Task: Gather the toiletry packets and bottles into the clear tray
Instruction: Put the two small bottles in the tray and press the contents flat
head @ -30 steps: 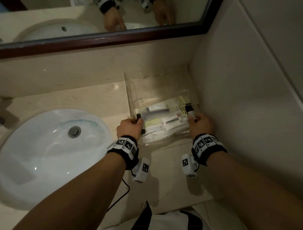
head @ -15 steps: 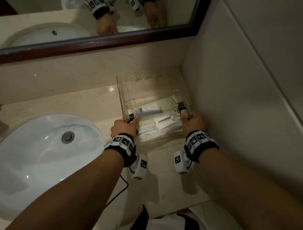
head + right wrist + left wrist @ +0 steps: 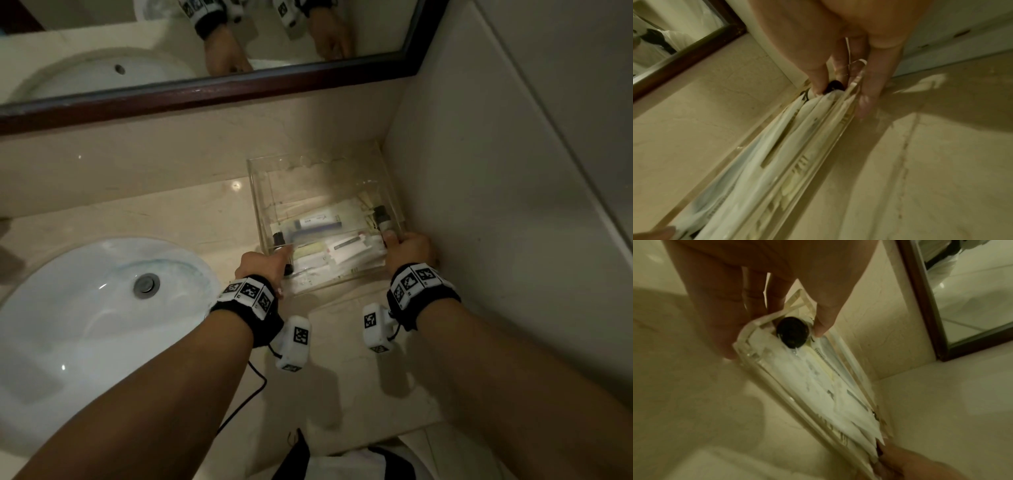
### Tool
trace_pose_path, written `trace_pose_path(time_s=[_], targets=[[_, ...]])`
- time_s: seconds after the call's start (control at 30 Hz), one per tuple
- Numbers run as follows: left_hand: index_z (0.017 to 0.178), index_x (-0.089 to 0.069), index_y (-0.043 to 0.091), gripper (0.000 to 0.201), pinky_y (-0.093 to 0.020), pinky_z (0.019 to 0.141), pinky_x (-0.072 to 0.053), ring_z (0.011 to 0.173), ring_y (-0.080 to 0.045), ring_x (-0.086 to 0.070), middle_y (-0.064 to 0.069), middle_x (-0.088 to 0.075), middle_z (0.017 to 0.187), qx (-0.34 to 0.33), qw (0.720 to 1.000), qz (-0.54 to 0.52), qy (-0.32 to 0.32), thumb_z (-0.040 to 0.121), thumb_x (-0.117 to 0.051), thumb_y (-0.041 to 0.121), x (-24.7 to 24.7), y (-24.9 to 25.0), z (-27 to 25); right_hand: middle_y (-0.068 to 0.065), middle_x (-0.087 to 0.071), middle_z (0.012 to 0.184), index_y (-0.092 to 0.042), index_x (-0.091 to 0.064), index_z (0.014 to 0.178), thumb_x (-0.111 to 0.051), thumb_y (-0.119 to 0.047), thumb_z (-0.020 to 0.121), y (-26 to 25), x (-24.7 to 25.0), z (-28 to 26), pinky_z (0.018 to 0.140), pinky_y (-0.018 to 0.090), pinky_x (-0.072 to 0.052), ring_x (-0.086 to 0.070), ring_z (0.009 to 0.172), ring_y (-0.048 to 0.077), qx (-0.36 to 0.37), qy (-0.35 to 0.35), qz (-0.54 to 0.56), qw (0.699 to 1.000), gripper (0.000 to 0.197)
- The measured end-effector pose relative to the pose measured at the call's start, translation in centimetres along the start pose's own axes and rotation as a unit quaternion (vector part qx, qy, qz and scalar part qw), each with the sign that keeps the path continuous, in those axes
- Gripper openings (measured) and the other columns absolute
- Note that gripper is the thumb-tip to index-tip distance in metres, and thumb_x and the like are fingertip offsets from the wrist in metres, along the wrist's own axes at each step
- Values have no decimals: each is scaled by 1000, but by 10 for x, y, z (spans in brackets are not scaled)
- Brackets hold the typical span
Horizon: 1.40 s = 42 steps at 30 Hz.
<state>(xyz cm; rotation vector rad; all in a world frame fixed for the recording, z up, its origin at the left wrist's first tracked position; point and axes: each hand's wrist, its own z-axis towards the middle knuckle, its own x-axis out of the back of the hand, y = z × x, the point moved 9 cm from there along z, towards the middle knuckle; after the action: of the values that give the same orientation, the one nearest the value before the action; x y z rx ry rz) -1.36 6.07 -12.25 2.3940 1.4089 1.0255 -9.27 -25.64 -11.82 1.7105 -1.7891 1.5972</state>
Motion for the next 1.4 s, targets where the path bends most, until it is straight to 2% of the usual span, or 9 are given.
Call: trace_pose_path(time_s=[0.33,0.5,0.67,0.8,0.93,1.03,1.13,1.2,1.4], targets=[[94,-61,-1,40,-64,82,-56,79,-40,-63,-15,-60,84,66,986,-113,-106,87,-76,36,-20,-3,-4,20,-68,80,1,-67,82,-63,-40,88,11,-3,-3,61,31,-45,-66,75,35,-26,6,55,998,41],[111,-63,-2,40,-49,68,-60,75,-38,-61,-19,-62,89,82,980,-158,-93,85,-76,25,-20,-10,4,12,-63,74,-1,-67,84,-66,-42,85,15,-4,-7,50,23,-37,-58,64,27,-63,1,101,993,41],[109,-70,-2,47,-55,79,-60,80,-37,-69,-18,-69,89,72,981,-173,-52,73,-85,24,-17,-15,9,11,-64,83,-2,-64,90,-68,-49,79,14,-6,-14,60,27,-42,-62,75,28,-106,-6,159,982,49],[105,-69,2,49,-32,59,-55,63,-27,-64,-13,-68,80,68,988,-133,-28,74,-86,35,-8,-16,15,12,-66,89,-1,-65,96,-67,-58,70,12,-12,-17,64,29,-48,-62,78,26,-124,-21,170,977,63],[97,-74,6,48,-40,76,-62,74,-29,-74,-13,-76,83,65,991,-120,-2,66,-89,39,0,-21,24,8,-65,89,-22,-52,67,-61,-71,42,18,-30,-3,84,45,-58,-69,93,31,-114,-72,184,974,56],[101,-75,4,50,-45,83,-61,81,-31,-75,-13,-77,87,60,989,-131,-9,62,-89,32,-3,-22,27,11,-67,91,-14,-59,73,-70,-60,32,18,-35,-1,86,49,-58,-69,93,31,-142,-90,254,952,63],[110,-70,9,32,-25,79,-56,84,-22,-69,-6,-71,100,19,993,-117,-1,92,-69,36,3,-13,24,14,-67,88,6,-65,92,-86,-29,57,6,-24,-19,86,45,-57,-65,79,26,-177,-82,323,926,54],[113,-70,10,31,-24,77,-55,81,-20,-66,-8,-72,104,0,994,-114,4,92,-70,33,5,-10,28,11,-64,79,4,-62,84,-85,-14,69,4,-21,-21,81,39,-57,-61,71,22,-180,-69,335,922,32],[124,-66,4,48,-40,95,-56,105,-33,-69,-16,-71,119,-13,990,-138,2,78,-80,8,4,-1,34,10,-67,78,4,-68,85,-86,-14,59,0,-21,-17,77,38,-56,-63,71,25,-181,-64,359,913,37]])
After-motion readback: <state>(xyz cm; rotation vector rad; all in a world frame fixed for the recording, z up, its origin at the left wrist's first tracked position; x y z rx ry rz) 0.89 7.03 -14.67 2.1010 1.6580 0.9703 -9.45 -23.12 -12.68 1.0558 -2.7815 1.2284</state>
